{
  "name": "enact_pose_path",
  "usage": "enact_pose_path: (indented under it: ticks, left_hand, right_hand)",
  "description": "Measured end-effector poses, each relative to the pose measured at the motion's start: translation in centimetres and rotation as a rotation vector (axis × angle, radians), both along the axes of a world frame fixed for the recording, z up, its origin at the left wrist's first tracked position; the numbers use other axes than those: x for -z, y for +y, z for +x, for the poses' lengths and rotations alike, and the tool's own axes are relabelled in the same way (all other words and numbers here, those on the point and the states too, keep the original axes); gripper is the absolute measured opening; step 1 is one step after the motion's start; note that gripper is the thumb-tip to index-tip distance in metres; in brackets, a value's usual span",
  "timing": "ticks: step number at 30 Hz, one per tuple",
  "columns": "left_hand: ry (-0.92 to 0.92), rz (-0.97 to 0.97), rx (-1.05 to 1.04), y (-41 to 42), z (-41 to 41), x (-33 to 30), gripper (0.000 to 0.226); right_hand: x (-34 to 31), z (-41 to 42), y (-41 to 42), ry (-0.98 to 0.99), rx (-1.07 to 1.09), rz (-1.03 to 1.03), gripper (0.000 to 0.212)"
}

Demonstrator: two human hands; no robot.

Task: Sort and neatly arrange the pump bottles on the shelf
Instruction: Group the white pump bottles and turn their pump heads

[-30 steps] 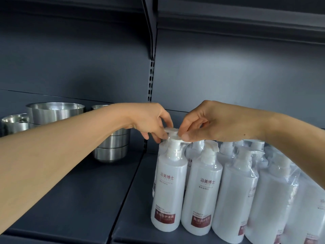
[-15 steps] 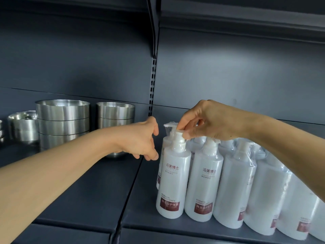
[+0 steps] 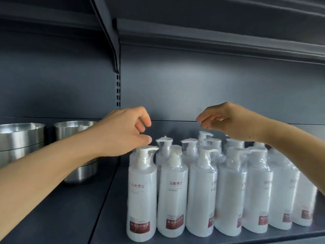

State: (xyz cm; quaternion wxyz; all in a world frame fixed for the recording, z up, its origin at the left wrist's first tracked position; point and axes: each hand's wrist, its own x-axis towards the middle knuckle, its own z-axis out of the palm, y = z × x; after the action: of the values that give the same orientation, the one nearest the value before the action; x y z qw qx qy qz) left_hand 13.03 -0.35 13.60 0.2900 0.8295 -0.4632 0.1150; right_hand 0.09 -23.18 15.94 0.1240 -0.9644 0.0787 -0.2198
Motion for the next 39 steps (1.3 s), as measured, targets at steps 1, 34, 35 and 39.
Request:
enact_pose_path:
  ticks: [1, 34, 35, 39]
  left_hand:
    - [-0.015, 0.020, 0.017, -0.7, -0.3, -0.3, 0.023]
    - [-0.008, 0.785, -0.136, -25.4, -0.9, -2.6, 0.025]
    - [-0.001, 0.783, -0.125, -25.5, -0.9, -2.6, 0.022]
    - [0.006, 0.769, -0.082, -25.6, -0.8, -2.6, 0.016]
  right_hand:
    - [0.0, -0.4, -0.6, 0.011, 0.017, -0.008, 0.026]
    - [0.4, 1.8, -19.2, 0.539, -0.247, -0.087, 0.011]
    - [0.4, 1.8, -19.2, 0.531, -0.250, -0.085, 0.011]
    - [0.5, 2.0, -19.1, 0.521, -0.252, -0.136, 0.017]
